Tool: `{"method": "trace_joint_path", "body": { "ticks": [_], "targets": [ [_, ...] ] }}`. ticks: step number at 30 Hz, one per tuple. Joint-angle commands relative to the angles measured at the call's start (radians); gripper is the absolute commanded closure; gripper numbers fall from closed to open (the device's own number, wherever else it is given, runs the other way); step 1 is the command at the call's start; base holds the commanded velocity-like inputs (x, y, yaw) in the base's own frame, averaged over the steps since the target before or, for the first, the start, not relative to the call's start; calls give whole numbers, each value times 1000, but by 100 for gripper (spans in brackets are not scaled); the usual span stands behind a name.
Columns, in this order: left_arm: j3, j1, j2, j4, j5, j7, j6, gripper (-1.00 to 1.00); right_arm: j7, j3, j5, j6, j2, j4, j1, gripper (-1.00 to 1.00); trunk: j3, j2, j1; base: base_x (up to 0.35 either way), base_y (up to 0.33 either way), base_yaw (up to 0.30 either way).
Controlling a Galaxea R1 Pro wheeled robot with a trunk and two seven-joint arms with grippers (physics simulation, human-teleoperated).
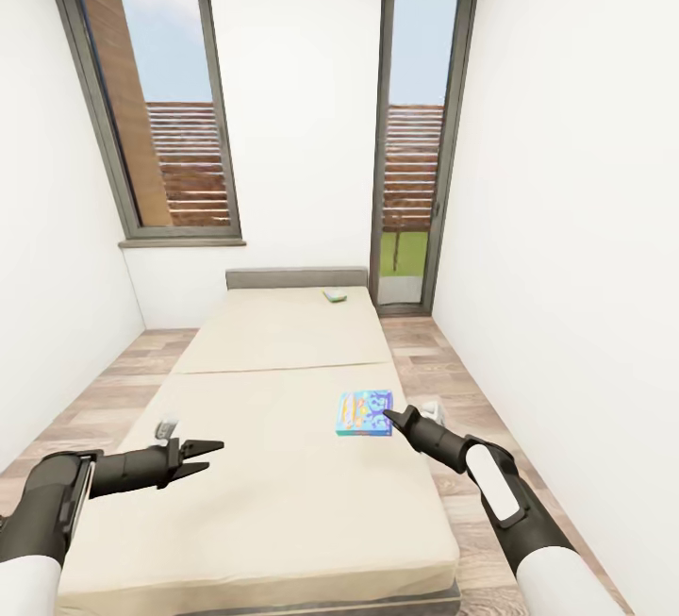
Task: Put all the toys in the child's room - the three board games (two on the bed and one on the table), the two jigsaw puzzles on the table, and the tennis ball on the table - inside the toy box on the table in the child's room.
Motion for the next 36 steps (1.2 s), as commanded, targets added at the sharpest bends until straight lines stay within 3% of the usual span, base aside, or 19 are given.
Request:
{"method": "trace_joint_path", "body": {
  "ticks": [1,36],
  "targets": [
    [2,-1,-1,0,-11,-10,10,-100,2,-4,-2,6,1,0,-1,100,2,6,-4,0,0,0],
    [1,-1,-1,0,-9,-14,10,-100,4,-4,-6,-1,1,-2,0,100,111,251,-138,0,0,0]
  ]
}}
